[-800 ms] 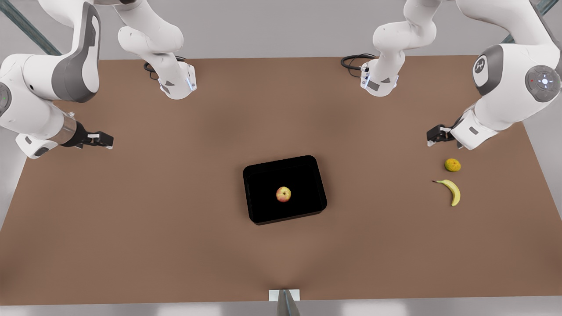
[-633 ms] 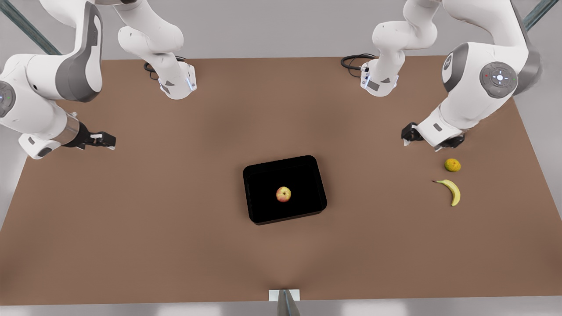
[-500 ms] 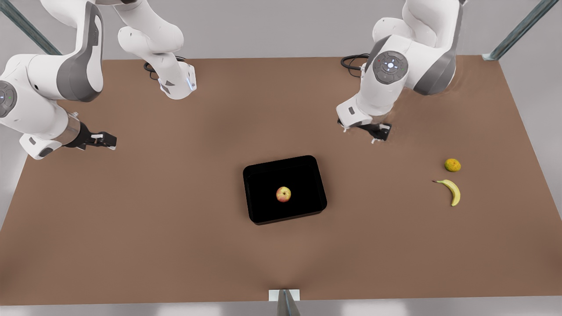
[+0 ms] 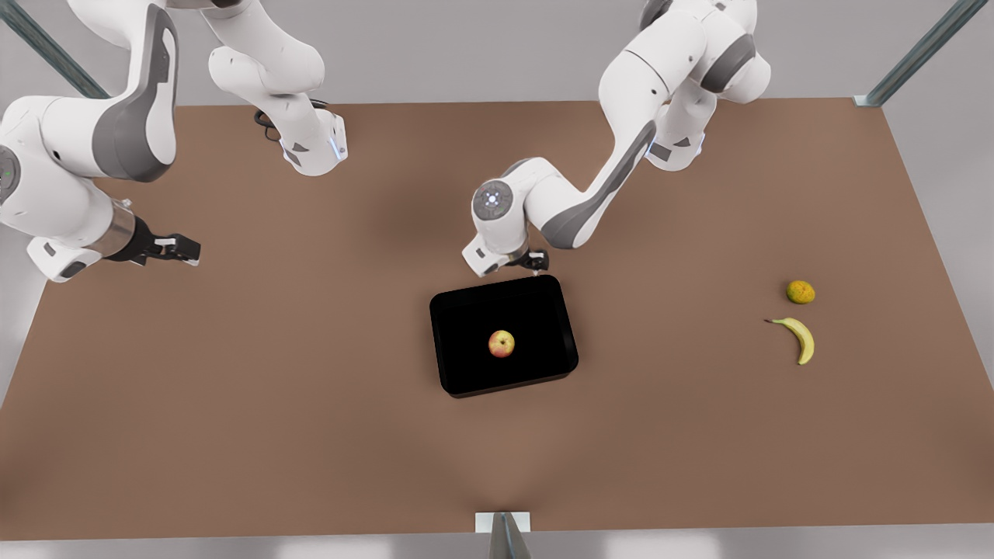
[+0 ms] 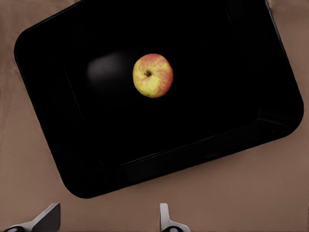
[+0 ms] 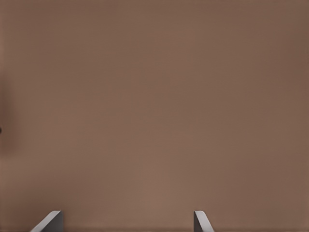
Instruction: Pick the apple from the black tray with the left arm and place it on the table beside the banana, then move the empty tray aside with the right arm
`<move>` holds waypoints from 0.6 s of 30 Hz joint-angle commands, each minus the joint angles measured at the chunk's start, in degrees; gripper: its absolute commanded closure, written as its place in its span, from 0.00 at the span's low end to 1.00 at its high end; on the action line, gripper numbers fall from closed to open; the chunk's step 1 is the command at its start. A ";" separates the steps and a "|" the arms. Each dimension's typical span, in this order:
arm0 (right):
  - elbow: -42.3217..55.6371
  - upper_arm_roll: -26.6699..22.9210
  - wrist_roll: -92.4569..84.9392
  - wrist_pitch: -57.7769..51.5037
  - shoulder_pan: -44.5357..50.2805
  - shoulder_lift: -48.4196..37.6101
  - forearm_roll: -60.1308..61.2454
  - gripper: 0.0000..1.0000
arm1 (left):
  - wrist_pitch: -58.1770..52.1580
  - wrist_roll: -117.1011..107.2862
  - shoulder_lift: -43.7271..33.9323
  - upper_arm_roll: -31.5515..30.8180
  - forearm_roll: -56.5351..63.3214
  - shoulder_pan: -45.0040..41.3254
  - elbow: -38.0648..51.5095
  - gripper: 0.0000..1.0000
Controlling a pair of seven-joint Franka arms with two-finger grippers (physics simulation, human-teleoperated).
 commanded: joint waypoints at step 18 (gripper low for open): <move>0.02 0.17 -0.15 -0.03 0.18 -0.14 -0.06 0.00 | 19.86 -21.06 15.35 3.87 1.24 1.21 9.73 0.00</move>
